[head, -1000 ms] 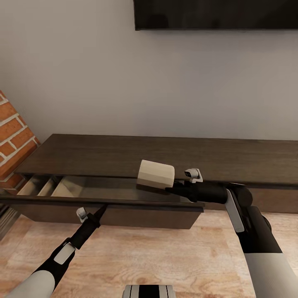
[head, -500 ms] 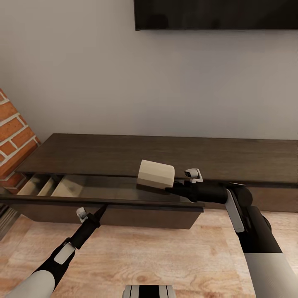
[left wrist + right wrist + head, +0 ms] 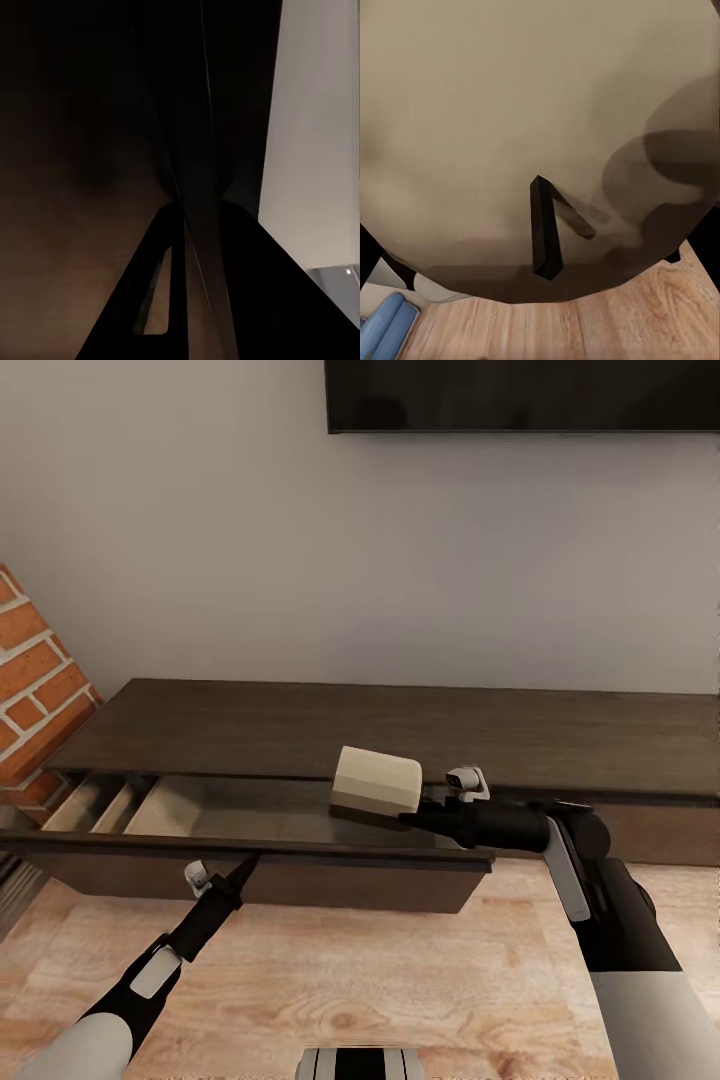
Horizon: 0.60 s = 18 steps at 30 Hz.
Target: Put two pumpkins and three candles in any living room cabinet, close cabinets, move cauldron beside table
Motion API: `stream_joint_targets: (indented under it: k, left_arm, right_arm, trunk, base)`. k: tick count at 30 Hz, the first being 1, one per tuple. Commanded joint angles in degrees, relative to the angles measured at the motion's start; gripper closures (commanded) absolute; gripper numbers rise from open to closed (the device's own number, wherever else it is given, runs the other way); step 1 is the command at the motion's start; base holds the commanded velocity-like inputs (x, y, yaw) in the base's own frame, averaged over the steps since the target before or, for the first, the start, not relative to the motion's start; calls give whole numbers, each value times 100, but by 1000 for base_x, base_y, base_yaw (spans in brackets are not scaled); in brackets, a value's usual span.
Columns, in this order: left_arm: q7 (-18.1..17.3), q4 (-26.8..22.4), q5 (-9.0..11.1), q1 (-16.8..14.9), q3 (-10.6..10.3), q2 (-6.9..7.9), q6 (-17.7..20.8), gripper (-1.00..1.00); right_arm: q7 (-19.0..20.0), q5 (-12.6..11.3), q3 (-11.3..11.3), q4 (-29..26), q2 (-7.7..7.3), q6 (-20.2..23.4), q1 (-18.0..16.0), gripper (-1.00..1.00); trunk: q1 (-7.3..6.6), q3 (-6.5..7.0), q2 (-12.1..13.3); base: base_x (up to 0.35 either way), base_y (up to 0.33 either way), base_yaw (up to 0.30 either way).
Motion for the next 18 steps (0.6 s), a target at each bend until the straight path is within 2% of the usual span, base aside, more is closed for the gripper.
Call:
stream_joint_targets:
  k: [1,5,18]
  left_arm:
    - [-4,163,-34,1,-95,-2,33,100]
    - [-5,163,-35,1,-95,-2,28,100]
    - [-5,163,-35,1,-95,-2,23,100]
  right_arm:
    - [-1,-27,6,0,-4,39,-3,100]
    - [-1,-28,7,0,-4,39,-3,100]
    - [-1,-28,8,0,-4,39,-3,100]
  trunk:
    - [-2,-5,-1]
    - [-2,-5,-1]
    - [-2,-5,-1]
  base:
    - [-204,0,0]
    - [-164,0,0]
    - [-29,0,0]
